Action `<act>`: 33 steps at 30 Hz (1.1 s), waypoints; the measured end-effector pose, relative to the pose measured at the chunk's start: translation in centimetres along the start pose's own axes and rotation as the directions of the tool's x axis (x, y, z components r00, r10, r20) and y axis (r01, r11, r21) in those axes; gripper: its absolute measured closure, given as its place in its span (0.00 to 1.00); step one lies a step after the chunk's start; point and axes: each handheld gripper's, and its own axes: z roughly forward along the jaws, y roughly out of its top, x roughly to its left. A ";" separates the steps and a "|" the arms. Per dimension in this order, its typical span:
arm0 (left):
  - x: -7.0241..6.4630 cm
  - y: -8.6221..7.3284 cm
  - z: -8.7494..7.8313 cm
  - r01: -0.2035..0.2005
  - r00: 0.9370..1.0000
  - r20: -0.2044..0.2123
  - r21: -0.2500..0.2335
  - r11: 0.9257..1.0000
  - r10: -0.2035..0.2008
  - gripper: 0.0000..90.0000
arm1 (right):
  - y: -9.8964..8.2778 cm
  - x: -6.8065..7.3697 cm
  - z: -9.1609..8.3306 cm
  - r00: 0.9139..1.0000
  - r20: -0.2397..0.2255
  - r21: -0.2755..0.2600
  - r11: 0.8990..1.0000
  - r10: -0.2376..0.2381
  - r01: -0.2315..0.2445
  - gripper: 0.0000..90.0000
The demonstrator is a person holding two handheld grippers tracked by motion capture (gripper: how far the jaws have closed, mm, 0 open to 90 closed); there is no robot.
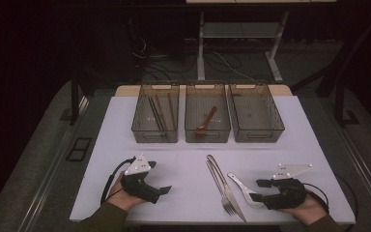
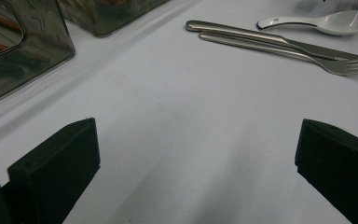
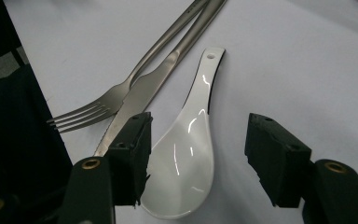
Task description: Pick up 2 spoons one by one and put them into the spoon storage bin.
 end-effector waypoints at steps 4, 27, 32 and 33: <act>0.0 0.0 0.1 0.003 1.000 0.000 0.001 1.000 -0.003 0.00 | 0.0 0.2 0.0 1.000 -0.024 -0.001 1.000 -0.013 0.013 0.59; -0.2 -0.1 0.4 0.004 1.000 0.013 0.026 1.000 -0.004 0.00 | 0.2 2.5 1.7 0.979 -0.163 0.143 0.979 -0.119 0.143 1.00; -0.2 -0.1 0.4 0.005 1.000 0.013 0.029 1.000 -0.005 0.00 | 0.1 2.3 1.8 0.984 -0.129 0.164 0.976 -0.121 0.142 1.00; -0.2 -0.1 0.4 0.004 1.000 0.013 0.029 1.000 -0.004 0.00 | 0.1 2.3 1.7 0.984 -0.128 0.162 0.977 -0.120 0.141 1.00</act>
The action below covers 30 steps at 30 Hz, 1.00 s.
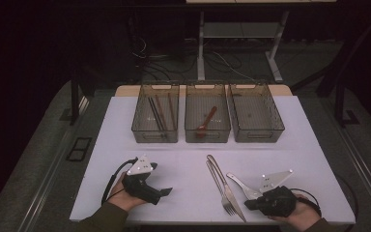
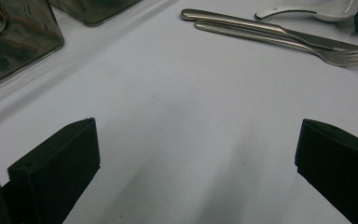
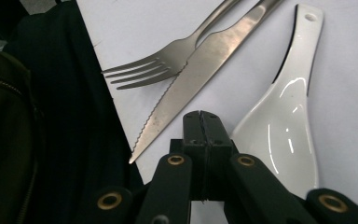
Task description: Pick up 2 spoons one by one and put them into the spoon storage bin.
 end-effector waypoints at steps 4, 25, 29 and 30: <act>0.0 0.0 0.0 -0.001 1.000 0.000 0.001 1.000 0.001 0.00 | -0.1 -0.2 -0.1 1.000 0.015 0.009 1.000 0.000 0.000 1.00; 0.0 0.0 0.0 0.000 1.000 0.002 0.002 1.000 0.000 0.00 | -1.3 -2.8 -1.7 0.993 0.099 -0.003 0.998 0.065 -0.065 1.00; -0.1 0.0 0.0 0.002 1.000 0.003 0.003 1.000 -0.002 0.00 | -1.5 -3.3 -2.0 0.989 0.128 0.004 0.997 0.076 -0.077 1.00; 0.0 0.0 0.0 -0.002 1.000 0.003 0.003 1.000 0.002 0.00 | -1.6 -3.4 -2.0 0.989 0.125 0.000 0.997 0.082 -0.083 1.00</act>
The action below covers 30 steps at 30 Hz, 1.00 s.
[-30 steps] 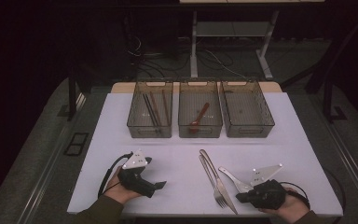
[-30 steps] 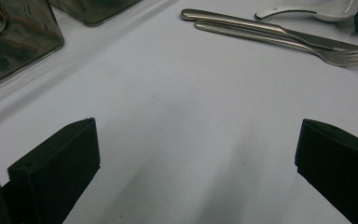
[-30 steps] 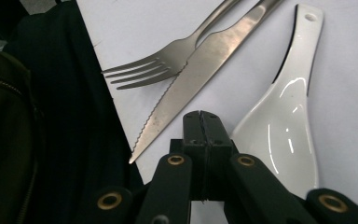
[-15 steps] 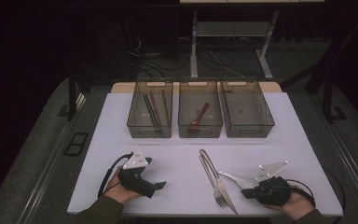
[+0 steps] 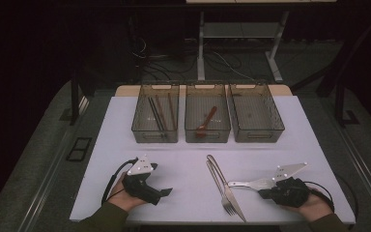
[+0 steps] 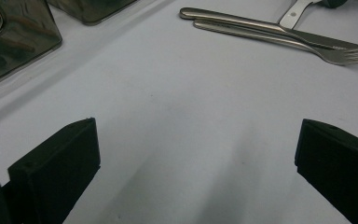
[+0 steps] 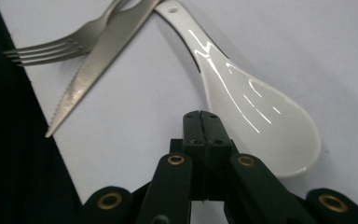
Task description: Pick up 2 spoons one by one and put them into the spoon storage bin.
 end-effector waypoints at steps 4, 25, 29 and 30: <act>0.0 0.0 0.0 -0.001 1.000 0.000 0.001 1.000 0.001 0.00 | 0.1 0.1 -0.7 0.999 -0.034 -0.046 0.999 0.002 -0.004 0.94; 0.0 -0.1 0.3 0.004 1.000 0.010 0.009 1.000 -0.004 0.00 | -0.1 -2.7 -0.8 0.996 0.046 -0.096 0.993 0.076 -0.071 0.50; -0.1 -0.1 0.4 -0.003 1.000 0.013 0.025 1.000 0.002 0.00 | -0.4 -2.8 -0.5 0.997 0.038 -0.082 0.994 0.073 -0.069 0.56; -0.1 -0.1 0.4 -0.004 1.000 0.013 0.027 1.000 0.004 0.00 | -0.5 -2.8 -0.5 0.997 0.035 -0.077 0.995 0.072 -0.069 0.56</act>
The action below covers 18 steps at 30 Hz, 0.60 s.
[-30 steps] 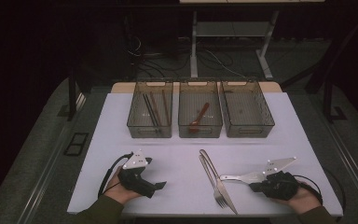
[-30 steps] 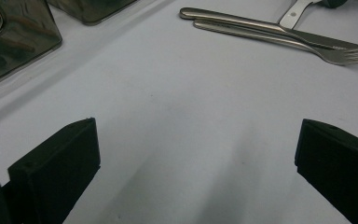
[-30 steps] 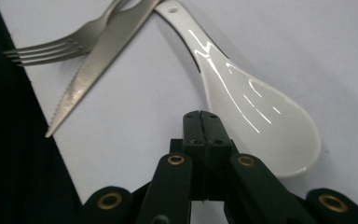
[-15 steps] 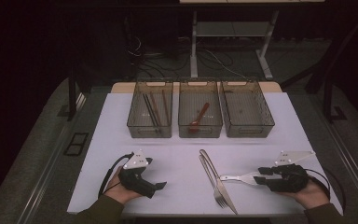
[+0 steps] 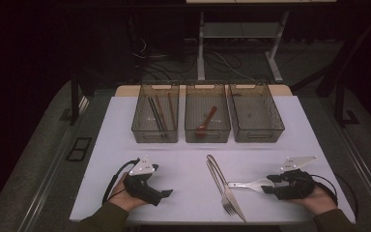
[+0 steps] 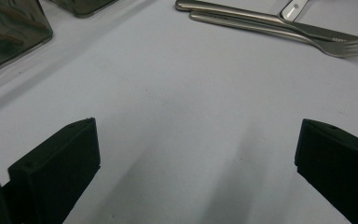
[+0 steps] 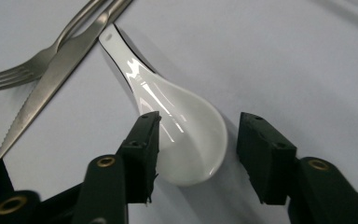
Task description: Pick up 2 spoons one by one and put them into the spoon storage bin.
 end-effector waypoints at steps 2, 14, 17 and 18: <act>0.0 0.0 0.0 -0.002 1.000 -0.003 0.000 1.000 0.002 0.00 | -0.1 0.0 0.0 1.000 -0.004 0.007 1.000 0.012 -0.012 0.60; 0.0 0.0 0.0 -0.001 1.000 0.000 -0.004 1.000 0.001 0.00 | -0.1 0.9 0.1 0.999 -0.030 0.016 0.999 -0.031 0.031 0.78; 0.0 0.0 0.0 -0.001 1.000 0.002 -0.005 1.000 0.001 0.00 | -0.2 0.7 -0.1 0.999 -0.041 0.007 1.000 -0.022 0.022 0.85; 0.0 0.0 0.0 -0.002 1.000 0.002 -0.005 1.000 0.002 0.00 | -0.2 0.6 -0.1 0.999 -0.045 0.006 1.000 -0.012 0.013 0.86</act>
